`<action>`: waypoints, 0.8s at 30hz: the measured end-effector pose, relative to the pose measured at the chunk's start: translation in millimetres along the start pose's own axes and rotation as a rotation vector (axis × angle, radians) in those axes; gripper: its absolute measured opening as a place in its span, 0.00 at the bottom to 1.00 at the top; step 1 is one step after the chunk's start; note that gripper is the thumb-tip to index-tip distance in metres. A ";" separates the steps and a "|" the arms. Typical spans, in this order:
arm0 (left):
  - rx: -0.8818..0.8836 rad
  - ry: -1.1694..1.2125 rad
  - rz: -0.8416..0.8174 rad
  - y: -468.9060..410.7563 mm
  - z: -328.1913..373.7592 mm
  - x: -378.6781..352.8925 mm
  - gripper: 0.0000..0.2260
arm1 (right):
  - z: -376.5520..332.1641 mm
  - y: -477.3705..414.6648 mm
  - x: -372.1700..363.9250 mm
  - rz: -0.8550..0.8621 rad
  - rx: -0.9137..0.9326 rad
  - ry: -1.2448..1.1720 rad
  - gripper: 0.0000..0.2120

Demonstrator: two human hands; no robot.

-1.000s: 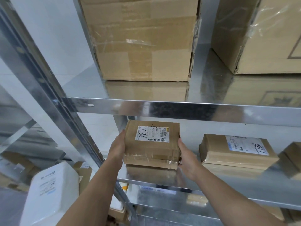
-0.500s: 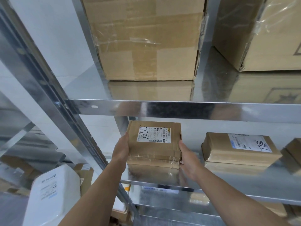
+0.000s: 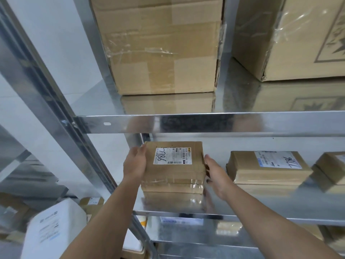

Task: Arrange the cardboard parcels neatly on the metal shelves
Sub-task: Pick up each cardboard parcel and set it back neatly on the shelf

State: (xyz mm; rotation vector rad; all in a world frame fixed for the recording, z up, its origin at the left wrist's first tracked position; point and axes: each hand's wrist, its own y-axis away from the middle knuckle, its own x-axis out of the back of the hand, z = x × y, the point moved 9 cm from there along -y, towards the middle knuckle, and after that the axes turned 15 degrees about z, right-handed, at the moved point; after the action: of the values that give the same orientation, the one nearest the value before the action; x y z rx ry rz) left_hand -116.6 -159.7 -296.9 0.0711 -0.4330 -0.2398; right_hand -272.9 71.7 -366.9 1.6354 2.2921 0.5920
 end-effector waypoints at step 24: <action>-0.145 -0.068 -0.245 173.9 84.9 -232.8 0.22 | -104.2 -42.9 280.1 0.283 0.255 0.065 0.20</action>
State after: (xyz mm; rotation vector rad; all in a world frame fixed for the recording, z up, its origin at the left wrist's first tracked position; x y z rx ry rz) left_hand -320.0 64.5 -294.0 -0.0267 -0.4739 -0.5151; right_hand -447.0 305.8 -289.1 2.1125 2.2753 0.4282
